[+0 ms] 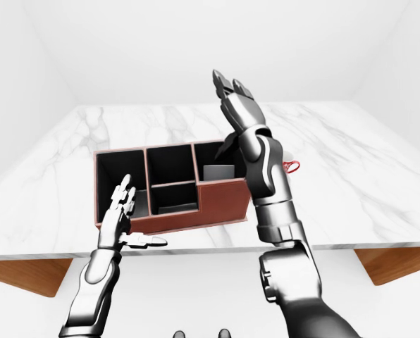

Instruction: Pick up the book and place it in the right compartment of the caddy.

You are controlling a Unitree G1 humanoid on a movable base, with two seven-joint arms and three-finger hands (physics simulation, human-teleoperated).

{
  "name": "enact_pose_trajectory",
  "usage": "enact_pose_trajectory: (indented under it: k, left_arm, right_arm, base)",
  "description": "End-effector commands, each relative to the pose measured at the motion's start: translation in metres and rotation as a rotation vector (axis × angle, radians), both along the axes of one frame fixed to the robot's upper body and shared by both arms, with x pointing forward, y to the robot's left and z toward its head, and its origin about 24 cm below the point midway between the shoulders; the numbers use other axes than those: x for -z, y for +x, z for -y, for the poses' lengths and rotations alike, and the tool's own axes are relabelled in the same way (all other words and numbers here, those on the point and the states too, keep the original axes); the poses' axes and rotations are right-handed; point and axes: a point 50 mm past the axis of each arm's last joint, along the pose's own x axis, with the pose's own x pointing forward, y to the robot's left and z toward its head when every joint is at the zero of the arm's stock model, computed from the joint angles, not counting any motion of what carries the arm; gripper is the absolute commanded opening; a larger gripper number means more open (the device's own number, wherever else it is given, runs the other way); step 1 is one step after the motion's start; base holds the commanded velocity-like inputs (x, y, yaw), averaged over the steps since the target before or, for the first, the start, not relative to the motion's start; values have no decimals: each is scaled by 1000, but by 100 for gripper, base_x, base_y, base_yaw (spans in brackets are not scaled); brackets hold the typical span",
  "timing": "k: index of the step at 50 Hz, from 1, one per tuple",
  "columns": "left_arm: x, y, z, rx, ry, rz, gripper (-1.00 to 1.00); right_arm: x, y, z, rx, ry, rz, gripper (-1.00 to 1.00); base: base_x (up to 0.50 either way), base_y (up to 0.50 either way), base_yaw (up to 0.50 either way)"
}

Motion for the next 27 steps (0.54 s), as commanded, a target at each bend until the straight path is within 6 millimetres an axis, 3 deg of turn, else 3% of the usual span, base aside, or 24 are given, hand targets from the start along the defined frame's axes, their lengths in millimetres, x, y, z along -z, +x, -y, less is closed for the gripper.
enact_pose_trajectory:
  k: [1, 9, 20, 25, 27]
  left_arm:
    - [0, -1, 0, -3, -6, 1, 100]
    - [0, -1, -1, -4, -13, 2, 100]
    - [2, 0, -1, -9, -21, -8, 100]
    - [1, 0, -1, -9, -23, -5, 100]
    - [1, 0, -1, -9, -25, -2, 100]
  right_arm:
    - [-13, -53, 7, -78, 29, 140, 99]
    - [-13, -82, 9, -101, 30, 200, 99]
    - [-19, -134, 7, -239, 245, 347, 99]
    - [-5, -143, 14, -230, 343, 334, 99]
    - [13, -147, 20, -197, 415, 282, 99]
  base:
    - [0, 0, 0]
    - [0, 0, 0]
    - [0, 0, 0]
    - [0, 0, 0]
    - [0, 0, 0]
